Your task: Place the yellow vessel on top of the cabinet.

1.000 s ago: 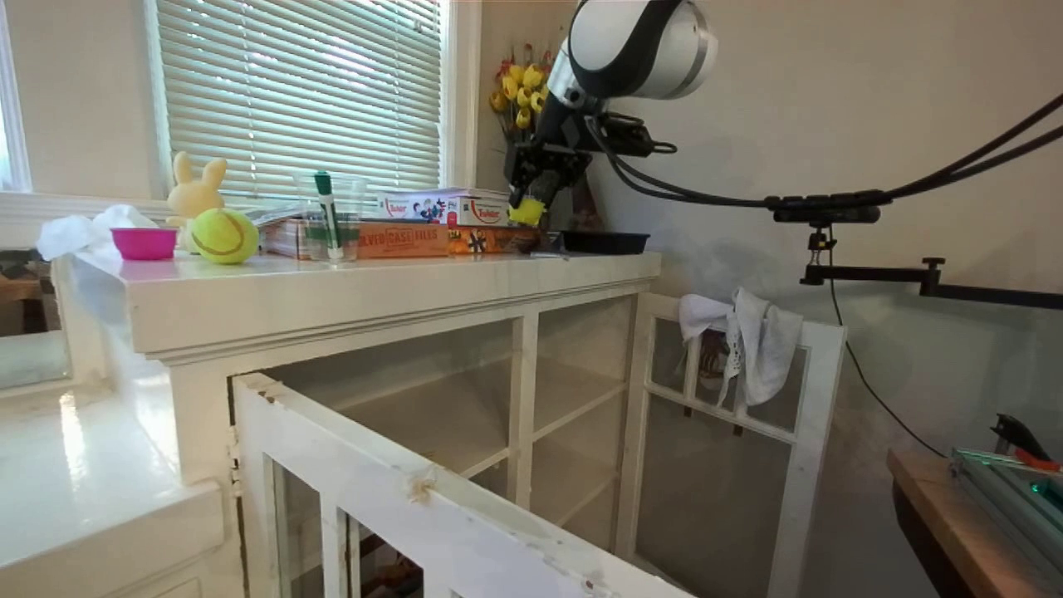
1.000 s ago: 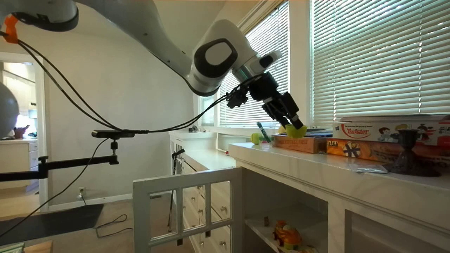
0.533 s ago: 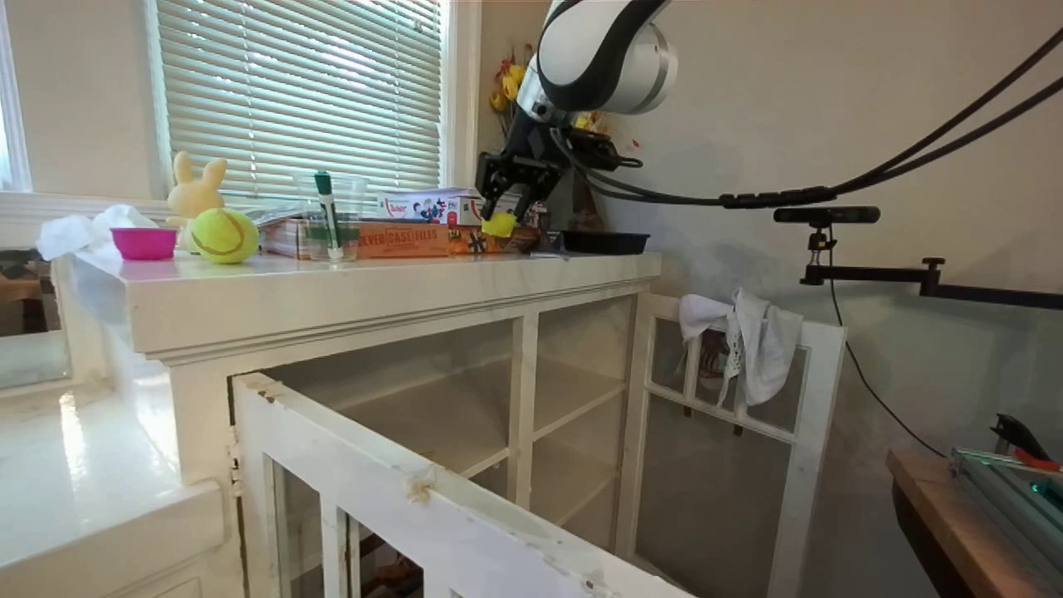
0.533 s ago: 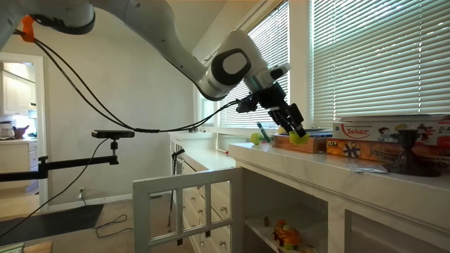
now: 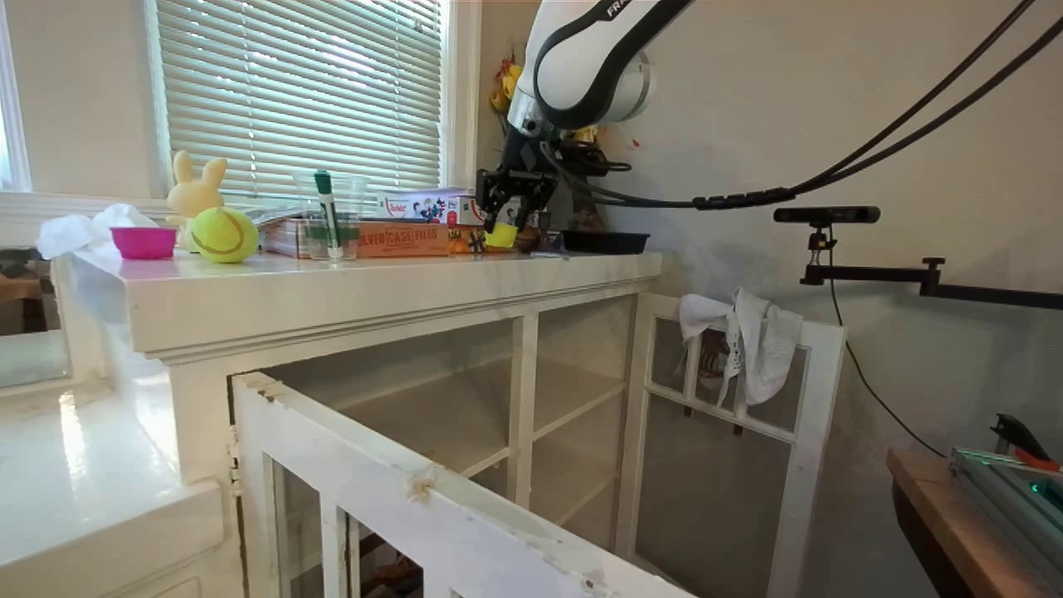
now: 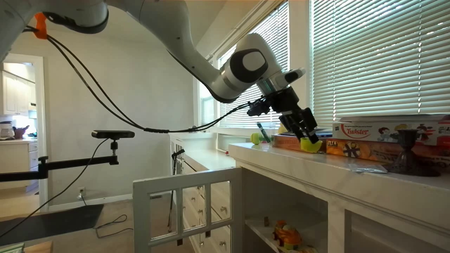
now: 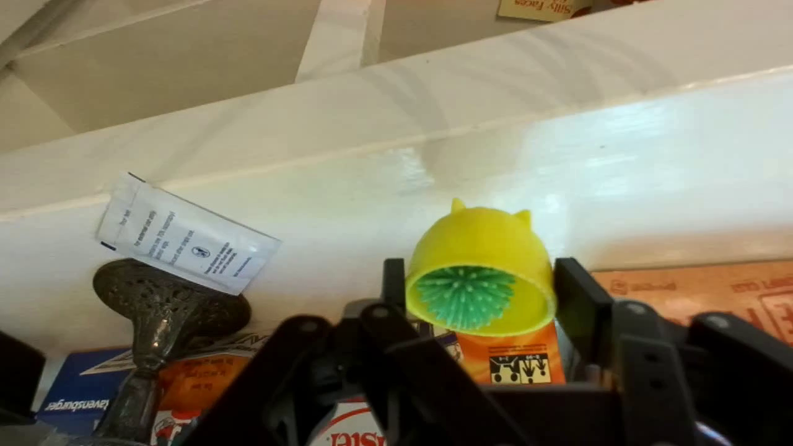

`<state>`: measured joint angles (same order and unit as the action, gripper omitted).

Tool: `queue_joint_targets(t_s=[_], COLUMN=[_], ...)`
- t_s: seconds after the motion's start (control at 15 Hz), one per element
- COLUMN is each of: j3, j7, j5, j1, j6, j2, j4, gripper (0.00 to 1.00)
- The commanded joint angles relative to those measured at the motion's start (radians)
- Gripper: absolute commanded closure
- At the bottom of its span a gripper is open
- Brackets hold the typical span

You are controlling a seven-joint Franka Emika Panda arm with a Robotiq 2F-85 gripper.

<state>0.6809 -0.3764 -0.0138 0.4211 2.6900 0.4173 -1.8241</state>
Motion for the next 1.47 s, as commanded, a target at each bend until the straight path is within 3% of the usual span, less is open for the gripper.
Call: queue_joint_targets(t_s=[0.0,0.2,0.53,1.4], j3=[-0.104,-0.187,-0.259,-0.258], j7=[-0.077,-0.088,-0.118,-0.214], j5=[-0.114,-0.154,-0.206,-0.333], j1=[-0.108,-0.184,-0.251,-0.260], j6=[-0.073,-0.085,-0.071,-0.067], j2=[0.010,0.009,0.016,0.041], j4=[0.067,0.087,0.101,0.115], gripper=[0.64,0.64,0.64,0.64])
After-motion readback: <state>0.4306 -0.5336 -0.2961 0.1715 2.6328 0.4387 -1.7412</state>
